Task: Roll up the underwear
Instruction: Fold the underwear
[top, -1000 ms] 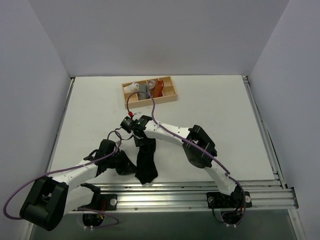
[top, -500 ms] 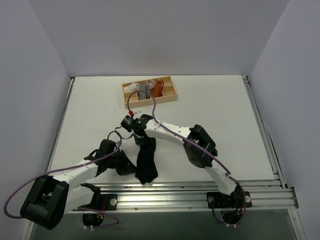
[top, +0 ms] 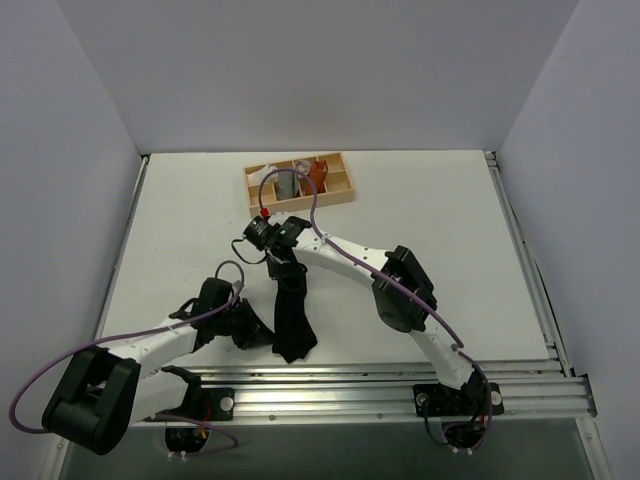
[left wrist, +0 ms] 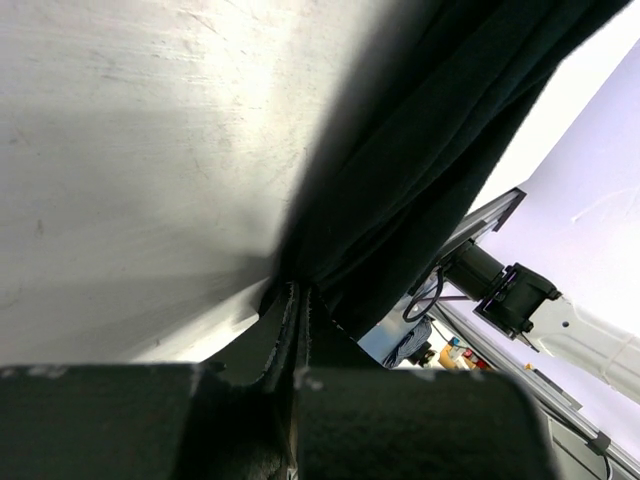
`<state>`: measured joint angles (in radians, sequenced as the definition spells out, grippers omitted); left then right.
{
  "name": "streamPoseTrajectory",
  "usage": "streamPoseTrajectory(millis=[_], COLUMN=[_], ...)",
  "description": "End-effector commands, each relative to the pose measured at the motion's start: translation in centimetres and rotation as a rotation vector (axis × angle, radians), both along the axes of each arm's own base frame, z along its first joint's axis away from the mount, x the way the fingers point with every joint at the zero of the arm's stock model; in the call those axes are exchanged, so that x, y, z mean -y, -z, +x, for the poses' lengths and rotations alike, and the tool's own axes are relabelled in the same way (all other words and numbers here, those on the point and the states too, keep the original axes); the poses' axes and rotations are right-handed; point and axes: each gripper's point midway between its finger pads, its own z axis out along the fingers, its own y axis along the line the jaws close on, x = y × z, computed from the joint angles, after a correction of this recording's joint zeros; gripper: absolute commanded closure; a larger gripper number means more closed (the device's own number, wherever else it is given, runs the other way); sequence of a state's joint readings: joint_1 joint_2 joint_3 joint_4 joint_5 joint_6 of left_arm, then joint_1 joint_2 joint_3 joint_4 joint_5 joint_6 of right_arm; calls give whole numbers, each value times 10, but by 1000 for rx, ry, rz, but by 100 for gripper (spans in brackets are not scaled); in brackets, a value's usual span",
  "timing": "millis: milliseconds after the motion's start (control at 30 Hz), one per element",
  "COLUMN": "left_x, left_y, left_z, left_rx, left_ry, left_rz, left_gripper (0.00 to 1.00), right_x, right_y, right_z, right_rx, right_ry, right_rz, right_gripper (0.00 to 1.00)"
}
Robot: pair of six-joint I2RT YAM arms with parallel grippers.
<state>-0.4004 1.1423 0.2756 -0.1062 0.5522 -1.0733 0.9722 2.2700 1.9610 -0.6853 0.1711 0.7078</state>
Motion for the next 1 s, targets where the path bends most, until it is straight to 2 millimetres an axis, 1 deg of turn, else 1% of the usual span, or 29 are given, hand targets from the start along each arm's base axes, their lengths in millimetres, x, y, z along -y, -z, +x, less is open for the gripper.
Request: streamPoseTrajectory(millis=[0,167,200,233,433,467,500,533,567,600,633,667,700,733,767,800,867,900,933,967], left_x=[5,6,6,6,7,8,8,9,10,10,10,13,9,7,2,-3,-10,-14,-18,-19], left_y=[-2,0,1,1,1,1,0,-1,-5,-8,-12,-25,-32,-39,-44,-62,-77,-91,-98,-103], left_z=[3,5,5,5,6,6,7,7,9,8,10,19,17,20,28,33,43,53,61,67], left_rx=[12,9,6,5,8,8,6,4,7,4,3,34,24,43,72,83,132,168,195,214], left_ry=[12,6,7,6,5,7,7,8,7,9,8,4,1,3,-21,-35,-48,-73,-84,-95], left_rz=[-11,-11,-10,-11,-11,-11,-11,-14,-18,-20,-19,-19,2,22,65,99,148,172,181,186], left_gripper=[98,98,98,98,98,98,98,98,97,95,91,87,84,80,74,74,74,73,73,73], right_x=[-5,-14,-16,-15,-23,-23,-32,-36,-39,-43,-43,-41,-36,-31,-24,-17,-6,-1,8,14], right_y=[-22,-23,-25,-20,-18,-15,-16,-17,-15,-17,-22,-26,-29,-41,-44,-55,-60,-62,-64,-64], right_z=[14,14,18,16,21,22,18,18,16,15,15,18,18,21,24,22,19,17,9,6], right_rx=[23,-11,-9,-22,-40,-40,-65,-68,-78,-84,-77,-68,-63,-36,-29,-20,-16,-17,-19,-18], right_ry=[35,48,56,59,80,85,64,53,41,34,31,33,33,37,36,34,40,43,43,48], right_rz=[65,148,177,178,255,257,302,327,344,361,363,360,345,342,334,338,332,331,325,320], right_gripper=[100,100,100,100,100,98,94,88,79,75,73,71,71,71,69,68,67,67,67,67])
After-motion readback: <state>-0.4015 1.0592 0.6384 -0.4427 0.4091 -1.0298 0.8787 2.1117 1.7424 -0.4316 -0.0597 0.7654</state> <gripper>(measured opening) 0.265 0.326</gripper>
